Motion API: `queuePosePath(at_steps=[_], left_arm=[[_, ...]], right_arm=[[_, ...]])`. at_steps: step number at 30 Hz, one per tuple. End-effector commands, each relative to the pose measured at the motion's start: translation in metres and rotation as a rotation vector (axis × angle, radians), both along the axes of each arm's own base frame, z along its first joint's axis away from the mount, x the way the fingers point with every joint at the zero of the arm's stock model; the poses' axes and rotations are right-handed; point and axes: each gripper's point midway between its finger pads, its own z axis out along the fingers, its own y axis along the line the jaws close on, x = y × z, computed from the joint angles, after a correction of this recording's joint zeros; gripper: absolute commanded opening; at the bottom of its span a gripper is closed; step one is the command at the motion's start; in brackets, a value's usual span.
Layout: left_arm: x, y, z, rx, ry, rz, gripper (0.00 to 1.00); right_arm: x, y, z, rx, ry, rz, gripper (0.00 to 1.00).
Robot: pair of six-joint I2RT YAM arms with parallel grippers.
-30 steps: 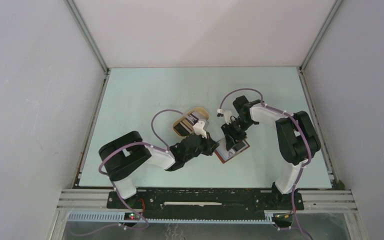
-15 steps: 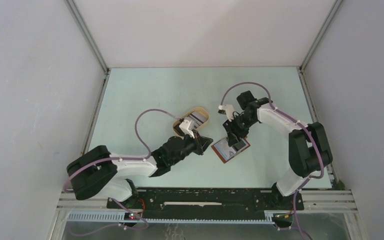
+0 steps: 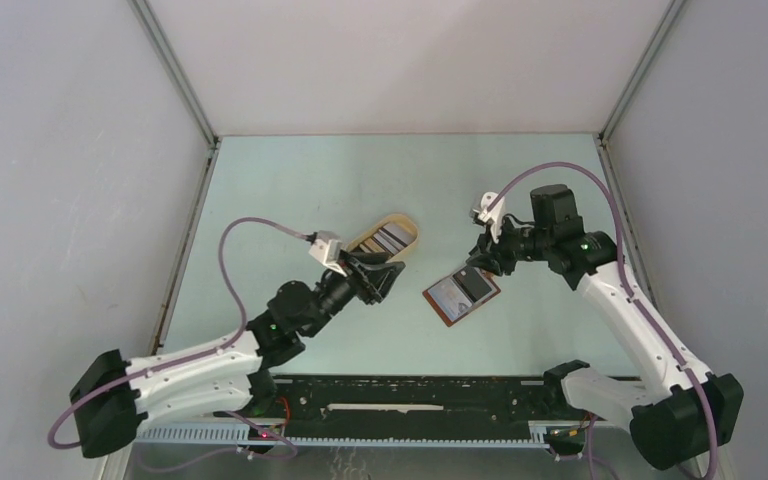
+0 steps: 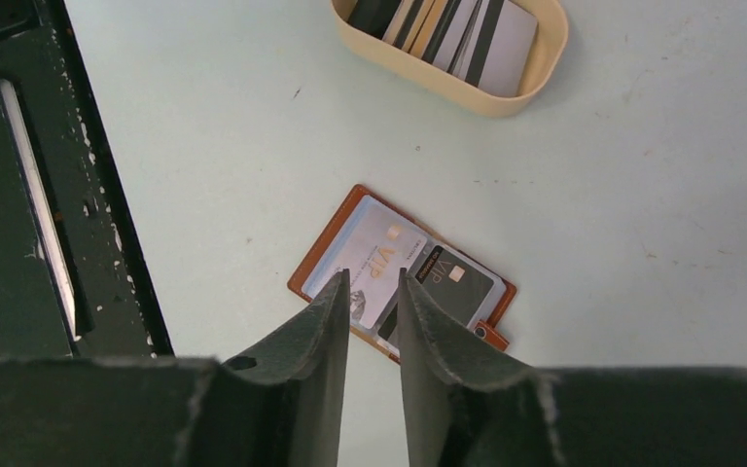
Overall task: Put the credit cards into the card holder
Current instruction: Insert the credit card into the card holder.
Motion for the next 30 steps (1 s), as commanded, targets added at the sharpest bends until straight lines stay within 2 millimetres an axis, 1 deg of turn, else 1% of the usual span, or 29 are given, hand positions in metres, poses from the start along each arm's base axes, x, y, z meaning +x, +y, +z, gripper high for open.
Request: queuePosePath(at_steps=[1,4,6,8,9,12,13,16,18,21,22,23,24,27,30], left_arm=[[-0.002,0.022,-0.003,0.04,-0.048,0.055,0.67],[-0.006,0.029,-0.002,0.009,-0.047,0.058,0.86],[-0.01,0.031,-0.008,-0.012,-0.027,0.05,0.95],[-0.014,0.027,-0.015,-0.033,-0.004,0.019,0.95],[-0.018,0.024,-0.019,-0.042,0.011,-0.006,0.95],[-0.023,0.016,-0.035,-0.079,0.064,-0.051,0.92],[-0.024,0.014,-0.037,-0.106,0.075,-0.058,0.91],[-0.024,0.01,-0.054,-0.131,0.127,-0.064,0.85],[-0.024,0.004,-0.062,-0.138,0.154,-0.077,0.8],[-0.023,-0.008,-0.072,-0.128,0.185,-0.105,0.72],[-0.022,-0.013,-0.078,-0.114,0.2,-0.116,0.68],[-0.022,-0.016,-0.077,-0.121,0.204,-0.121,0.67],[-0.021,-0.019,-0.084,-0.109,0.22,-0.125,0.65],[-0.018,-0.025,-0.094,-0.103,0.25,-0.121,0.56],[-0.015,-0.027,-0.103,-0.089,0.27,-0.107,0.54]], right_arm=[[-0.001,0.007,-0.002,0.021,-0.038,0.081,0.31],[-0.006,0.01,-0.014,-0.008,-0.03,0.131,0.3],[-0.01,0.012,-0.034,-0.068,-0.033,0.189,0.28],[-0.01,0.009,-0.063,-0.164,-0.032,0.226,0.25],[-0.007,0.008,-0.077,-0.212,-0.031,0.227,0.24],[0.011,-0.001,-0.109,-0.33,0.006,0.165,0.18],[0.015,-0.003,-0.116,-0.36,0.017,0.149,0.15],[0.022,-0.007,-0.137,-0.432,0.053,0.116,0.11],[0.021,-0.007,-0.147,-0.457,0.077,0.12,0.09],[0.019,-0.007,-0.159,-0.503,0.112,0.122,0.06],[0.019,-0.006,-0.162,-0.511,0.121,0.124,0.05],[0.018,-0.006,-0.164,-0.515,0.13,0.128,0.05],[0.018,-0.006,-0.167,-0.519,0.136,0.129,0.04],[0.019,-0.006,-0.172,-0.54,0.147,0.122,0.03],[0.019,-0.006,-0.176,-0.552,0.163,0.115,0.03]])
